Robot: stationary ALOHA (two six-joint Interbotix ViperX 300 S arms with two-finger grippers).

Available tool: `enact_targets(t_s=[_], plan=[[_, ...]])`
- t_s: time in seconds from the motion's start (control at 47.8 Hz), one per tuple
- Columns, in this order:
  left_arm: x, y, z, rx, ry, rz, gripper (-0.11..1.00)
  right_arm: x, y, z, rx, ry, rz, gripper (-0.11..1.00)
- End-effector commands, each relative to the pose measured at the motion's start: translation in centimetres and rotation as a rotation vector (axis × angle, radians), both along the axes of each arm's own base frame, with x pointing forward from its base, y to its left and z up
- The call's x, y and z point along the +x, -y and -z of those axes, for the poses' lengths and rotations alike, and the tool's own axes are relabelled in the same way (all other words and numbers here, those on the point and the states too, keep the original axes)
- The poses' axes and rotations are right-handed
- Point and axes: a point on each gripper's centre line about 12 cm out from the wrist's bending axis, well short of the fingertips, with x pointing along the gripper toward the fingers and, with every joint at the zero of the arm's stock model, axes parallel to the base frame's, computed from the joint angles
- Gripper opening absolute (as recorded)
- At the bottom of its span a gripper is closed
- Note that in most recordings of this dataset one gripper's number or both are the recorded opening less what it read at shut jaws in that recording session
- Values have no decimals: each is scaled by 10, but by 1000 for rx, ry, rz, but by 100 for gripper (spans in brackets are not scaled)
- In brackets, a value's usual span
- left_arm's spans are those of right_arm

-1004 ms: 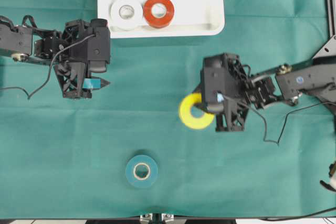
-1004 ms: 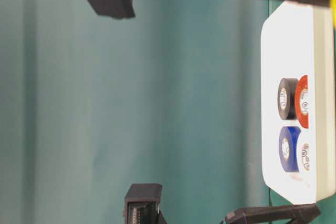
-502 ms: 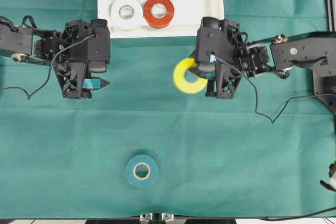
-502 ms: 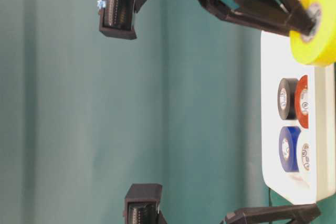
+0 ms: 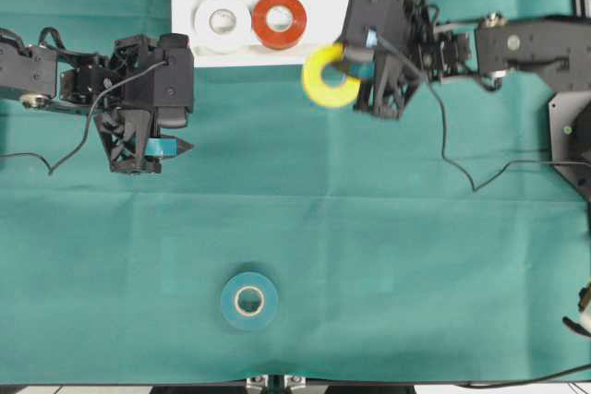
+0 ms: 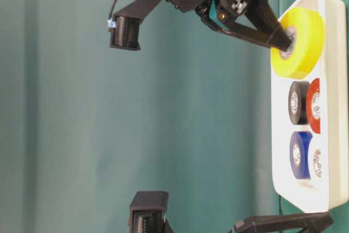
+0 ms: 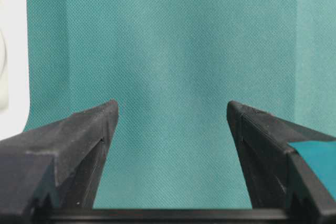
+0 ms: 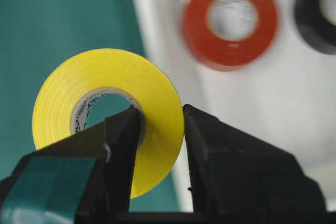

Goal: Put the tape alternately from left to right into the white case.
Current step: 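Lift the yellow tape and carry it to the tray's right side, then release the yellow tape beside the orange tape and withdraw right gripper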

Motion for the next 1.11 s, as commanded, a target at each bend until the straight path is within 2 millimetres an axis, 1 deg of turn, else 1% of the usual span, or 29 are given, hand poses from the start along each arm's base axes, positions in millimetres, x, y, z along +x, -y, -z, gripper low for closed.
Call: enact_targets(t_s=[0.0,0.084,0.251,0.439,0.544,0.795,1.088], plan=[[3,1,-7,1,26,3,90,2,15,-16,-19,48,29,26],[3,1,-6,-1,23,2,90,-1,27,-17,-27,49,58,26],[2,1,-5,0,21,2,90,-6,49,-10,-29,31,117,26],[2,1,-5,-1,20,2,90,-9,63,1,-22,3,154,26],[2,1,-5,0,20,2,90,-10,70,3,-19,4,169,26],[2,1,-5,0,21,2,90,-7,74,4,-11,43,158,26],[2,1,-5,0,23,2,90,-6,77,11,-13,25,159,26]])
